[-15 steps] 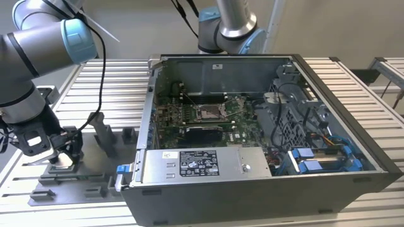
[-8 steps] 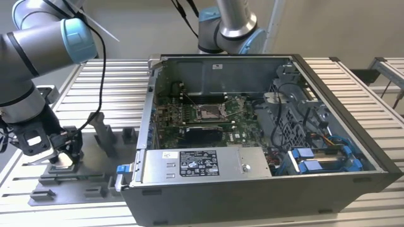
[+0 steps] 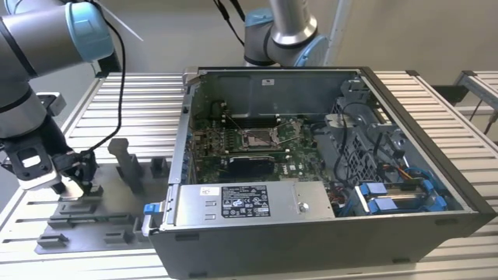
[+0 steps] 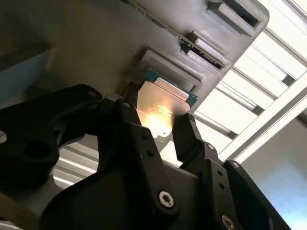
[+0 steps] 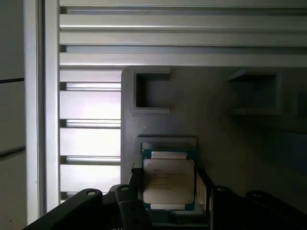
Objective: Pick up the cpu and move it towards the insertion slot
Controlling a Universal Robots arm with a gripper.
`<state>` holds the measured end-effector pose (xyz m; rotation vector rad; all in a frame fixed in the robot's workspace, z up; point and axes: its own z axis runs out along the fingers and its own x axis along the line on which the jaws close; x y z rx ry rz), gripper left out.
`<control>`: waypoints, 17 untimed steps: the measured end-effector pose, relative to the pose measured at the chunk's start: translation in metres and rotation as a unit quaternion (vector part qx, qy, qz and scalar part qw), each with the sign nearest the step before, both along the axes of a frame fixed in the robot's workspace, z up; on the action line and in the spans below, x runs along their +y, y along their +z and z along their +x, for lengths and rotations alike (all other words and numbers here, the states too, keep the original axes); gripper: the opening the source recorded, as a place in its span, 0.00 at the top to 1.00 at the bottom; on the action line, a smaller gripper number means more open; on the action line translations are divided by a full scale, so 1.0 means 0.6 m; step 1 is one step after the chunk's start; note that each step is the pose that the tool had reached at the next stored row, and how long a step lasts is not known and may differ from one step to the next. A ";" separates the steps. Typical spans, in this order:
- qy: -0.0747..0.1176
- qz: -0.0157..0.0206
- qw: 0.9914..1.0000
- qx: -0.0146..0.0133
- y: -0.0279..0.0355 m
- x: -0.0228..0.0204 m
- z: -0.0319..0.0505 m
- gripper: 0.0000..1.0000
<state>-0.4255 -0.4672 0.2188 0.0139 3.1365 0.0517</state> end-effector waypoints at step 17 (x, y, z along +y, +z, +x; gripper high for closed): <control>-0.002 0.000 1.000 0.003 0.122 -0.0001 0.000 1.00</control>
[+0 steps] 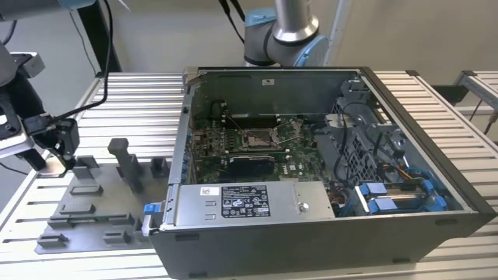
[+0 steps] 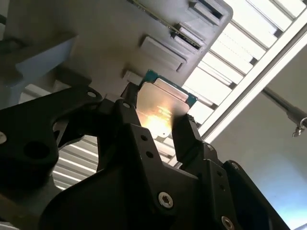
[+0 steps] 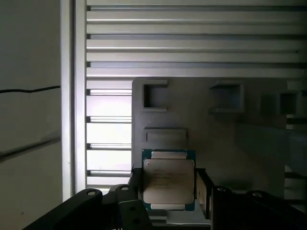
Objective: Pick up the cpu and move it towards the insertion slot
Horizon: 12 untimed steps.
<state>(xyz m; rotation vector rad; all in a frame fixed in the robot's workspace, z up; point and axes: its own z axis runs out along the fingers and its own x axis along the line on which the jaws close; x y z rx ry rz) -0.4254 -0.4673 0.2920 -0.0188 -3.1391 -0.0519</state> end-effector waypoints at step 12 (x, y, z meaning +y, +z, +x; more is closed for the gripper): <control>0.000 0.000 1.000 0.000 0.091 0.0000 0.000 1.00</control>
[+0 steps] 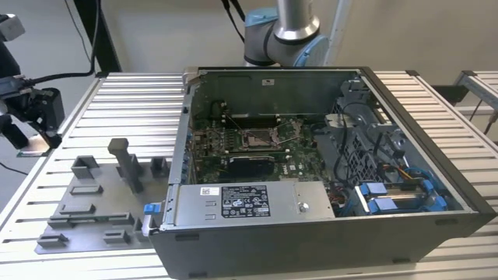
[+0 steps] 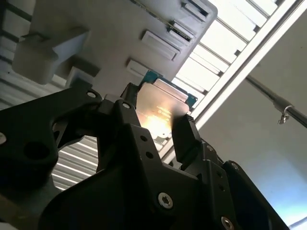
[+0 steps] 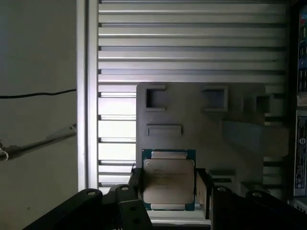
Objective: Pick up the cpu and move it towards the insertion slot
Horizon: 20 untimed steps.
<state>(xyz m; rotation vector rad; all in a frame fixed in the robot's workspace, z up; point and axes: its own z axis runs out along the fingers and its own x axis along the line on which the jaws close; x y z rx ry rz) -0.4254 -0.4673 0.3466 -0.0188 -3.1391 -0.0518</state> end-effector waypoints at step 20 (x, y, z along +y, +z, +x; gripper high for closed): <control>0.000 0.000 1.000 0.000 0.094 0.0000 0.000 1.00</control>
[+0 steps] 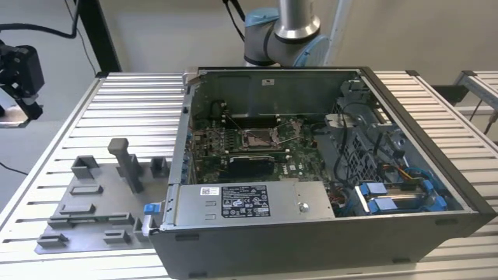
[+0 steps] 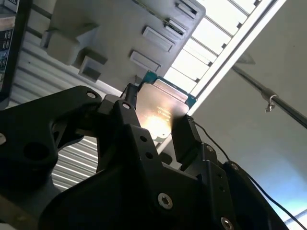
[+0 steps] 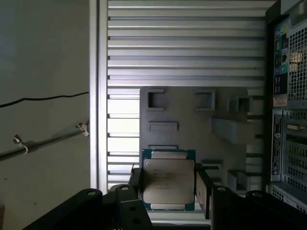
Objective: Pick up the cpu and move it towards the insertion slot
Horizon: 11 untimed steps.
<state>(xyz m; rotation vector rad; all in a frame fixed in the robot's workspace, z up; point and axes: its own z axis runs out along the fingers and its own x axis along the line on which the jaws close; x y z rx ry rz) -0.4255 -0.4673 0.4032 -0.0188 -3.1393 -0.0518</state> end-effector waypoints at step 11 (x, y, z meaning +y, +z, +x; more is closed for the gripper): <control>0.000 0.000 1.000 0.000 0.008 0.0013 0.015 1.00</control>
